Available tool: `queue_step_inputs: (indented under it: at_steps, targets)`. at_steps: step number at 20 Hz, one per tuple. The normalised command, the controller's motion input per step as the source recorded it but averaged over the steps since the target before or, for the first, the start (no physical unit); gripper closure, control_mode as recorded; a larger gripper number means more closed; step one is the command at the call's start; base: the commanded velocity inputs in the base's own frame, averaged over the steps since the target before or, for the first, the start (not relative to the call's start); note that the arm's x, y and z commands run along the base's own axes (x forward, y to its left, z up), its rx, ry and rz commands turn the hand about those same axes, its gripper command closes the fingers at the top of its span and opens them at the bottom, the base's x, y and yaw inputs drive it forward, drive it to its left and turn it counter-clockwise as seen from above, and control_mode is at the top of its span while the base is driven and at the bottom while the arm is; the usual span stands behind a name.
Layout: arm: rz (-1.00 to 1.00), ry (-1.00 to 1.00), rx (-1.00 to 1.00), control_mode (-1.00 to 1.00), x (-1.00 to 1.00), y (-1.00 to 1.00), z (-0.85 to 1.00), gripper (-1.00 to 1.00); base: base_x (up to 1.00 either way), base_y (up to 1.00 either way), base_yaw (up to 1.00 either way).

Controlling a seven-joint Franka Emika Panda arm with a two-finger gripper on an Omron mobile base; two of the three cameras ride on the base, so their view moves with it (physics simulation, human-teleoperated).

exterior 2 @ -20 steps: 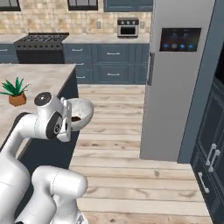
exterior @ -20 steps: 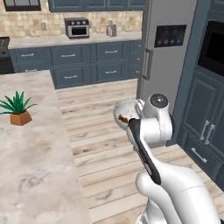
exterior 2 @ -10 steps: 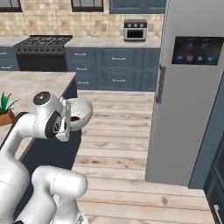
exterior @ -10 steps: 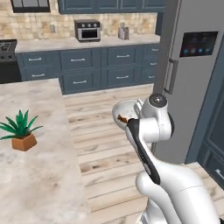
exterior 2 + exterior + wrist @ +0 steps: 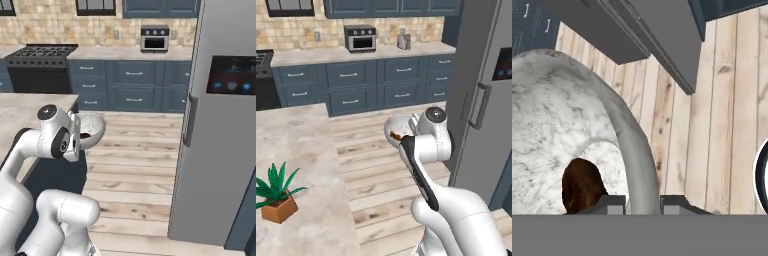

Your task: Pick the chicken drumstick and sweet potato from their plates and place them in the bowl. Then put the bowl in the fridge.

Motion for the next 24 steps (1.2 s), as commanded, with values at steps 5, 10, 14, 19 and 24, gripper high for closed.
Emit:
queue_step_inputs:
  at_steps: [5,10,14,19,24]
  targets:
    - [0.00,0.00,0.00,1.00,0.00,0.00,0.00,1.00,0.87,0.00,-0.03]
    - [0.00,0.00,0.00,1.00,0.00,0.00,0.00,1.00,0.74,0.00,-0.22]
    - [0.00,0.00,0.00,1.00,0.00,0.00,0.00,1.00,0.54,0.05,-0.44]
    - [0.00,0.00,0.00,1.00,0.00,0.00,0.00,1.00,0.42,0.10,-0.56]
    - [0.00,0.00,0.00,1.00,0.00,0.00,0.00,1.00,0.43,0.35,-0.47]
